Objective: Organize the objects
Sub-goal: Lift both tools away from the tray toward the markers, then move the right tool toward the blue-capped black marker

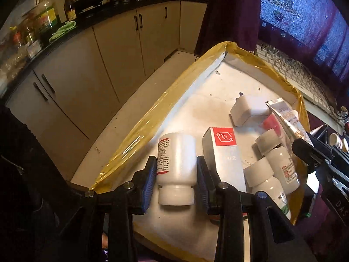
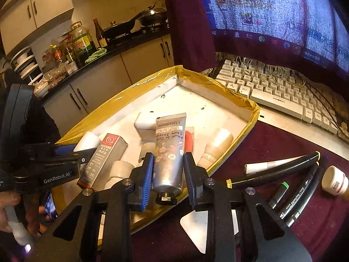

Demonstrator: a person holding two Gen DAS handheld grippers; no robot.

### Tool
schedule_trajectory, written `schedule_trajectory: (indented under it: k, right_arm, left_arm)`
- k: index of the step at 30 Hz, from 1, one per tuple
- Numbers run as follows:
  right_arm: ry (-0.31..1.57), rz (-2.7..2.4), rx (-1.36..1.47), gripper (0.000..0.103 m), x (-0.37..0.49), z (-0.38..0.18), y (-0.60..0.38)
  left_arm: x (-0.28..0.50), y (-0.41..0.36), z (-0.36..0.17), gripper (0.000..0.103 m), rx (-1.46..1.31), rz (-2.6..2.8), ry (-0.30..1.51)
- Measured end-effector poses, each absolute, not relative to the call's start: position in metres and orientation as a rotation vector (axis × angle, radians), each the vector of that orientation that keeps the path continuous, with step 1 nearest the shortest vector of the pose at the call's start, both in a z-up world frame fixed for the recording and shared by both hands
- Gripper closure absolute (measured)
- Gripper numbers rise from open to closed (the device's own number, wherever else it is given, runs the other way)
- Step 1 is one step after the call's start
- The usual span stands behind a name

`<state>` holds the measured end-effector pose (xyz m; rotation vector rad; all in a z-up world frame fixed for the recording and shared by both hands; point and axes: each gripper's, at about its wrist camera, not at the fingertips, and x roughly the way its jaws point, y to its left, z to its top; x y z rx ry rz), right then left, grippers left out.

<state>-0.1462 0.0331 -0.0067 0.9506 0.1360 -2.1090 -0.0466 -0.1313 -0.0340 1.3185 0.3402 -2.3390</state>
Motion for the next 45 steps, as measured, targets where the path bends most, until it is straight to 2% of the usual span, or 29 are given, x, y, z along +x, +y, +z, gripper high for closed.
schedule_trajectory:
  k: [3,5,8,10,11,20,25,33,41,45]
  right_arm:
    - [0.110,-2.099,0.965,0.077,-0.148,-0.008,0.034]
    - [0.082,-2.086,0.967,0.072,-0.149,-0.008,0.036]
    - [0.010,-2.045,0.950,0.053,-0.149,-0.005,0.042]
    - [0.001,-2.059,0.916,0.051,-0.146,-0.002,0.044]
    - [0.000,-2.068,0.900,0.051,-0.144,0.000,0.045]
    - [-0.071,-2.089,0.805,0.051,-0.113,0.018,0.095]
    - [-0.122,-2.120,0.900,0.051,-0.109,0.003,0.142]
    - [-0.150,-2.157,1.087,0.051,-0.129,-0.018,0.201]
    - [-0.155,-2.237,1.157,0.051,-0.146,-0.026,0.239]
    - [-0.091,-2.301,1.173,0.051,-0.156,-0.031,0.245]
  left_arm:
    - [-0.048,-0.131,-0.034,0.067,1.325,-2.342,0.338]
    - [-0.046,-0.130,-0.032,0.056,1.312,-2.373,0.357]
    - [-0.036,-0.130,-0.023,0.045,1.239,-2.430,0.423]
    - [-0.022,-0.127,-0.012,0.027,1.131,-2.452,0.454]
    - [-0.015,-0.125,-0.006,0.025,1.085,-2.464,0.459]
    - [0.029,-0.058,0.028,0.025,0.856,-2.602,0.393]
    - [0.031,-0.001,0.040,0.025,0.786,-2.750,0.367]
    - [0.012,0.062,0.036,0.025,0.881,-2.812,0.365]
    - [0.015,0.078,0.043,0.025,0.887,-2.836,0.384]
    - [0.012,0.077,0.040,0.025,0.905,-2.826,0.407]
